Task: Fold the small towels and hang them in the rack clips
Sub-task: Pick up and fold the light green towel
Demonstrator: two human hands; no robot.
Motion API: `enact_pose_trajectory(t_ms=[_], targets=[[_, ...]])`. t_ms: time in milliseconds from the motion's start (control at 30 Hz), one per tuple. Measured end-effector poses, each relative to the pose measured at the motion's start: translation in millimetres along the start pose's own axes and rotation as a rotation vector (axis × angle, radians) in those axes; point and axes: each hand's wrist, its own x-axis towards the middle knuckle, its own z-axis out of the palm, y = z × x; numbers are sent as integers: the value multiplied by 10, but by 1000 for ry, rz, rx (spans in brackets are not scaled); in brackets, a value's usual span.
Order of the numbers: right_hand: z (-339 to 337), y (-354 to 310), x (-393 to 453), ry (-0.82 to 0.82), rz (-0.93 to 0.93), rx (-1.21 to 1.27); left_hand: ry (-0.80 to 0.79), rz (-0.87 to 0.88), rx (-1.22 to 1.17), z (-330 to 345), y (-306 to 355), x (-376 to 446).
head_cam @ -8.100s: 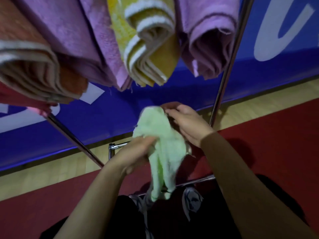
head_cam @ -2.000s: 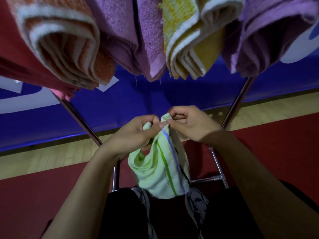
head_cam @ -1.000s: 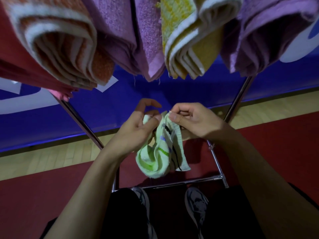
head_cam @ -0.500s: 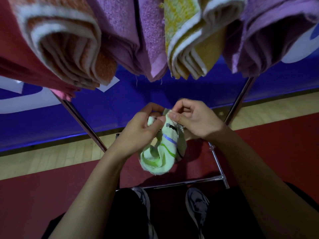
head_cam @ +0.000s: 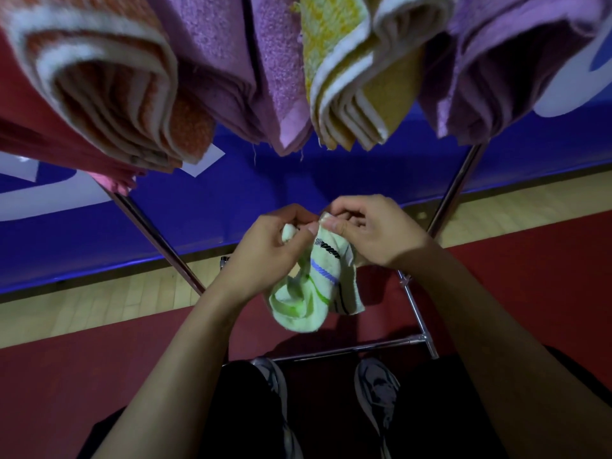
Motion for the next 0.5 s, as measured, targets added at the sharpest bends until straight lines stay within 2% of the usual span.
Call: enact_pose_trajectory(t_ms=[200,333,500], targets=[[-190,118,25,165,27,-179,9,-102,106,-166,-67,22],[-345,223,55,393,129,-74,48,-102,213,-289,-167,4],[-506,309,52,487,213,-107,70,-115,257,-369,-297,5]])
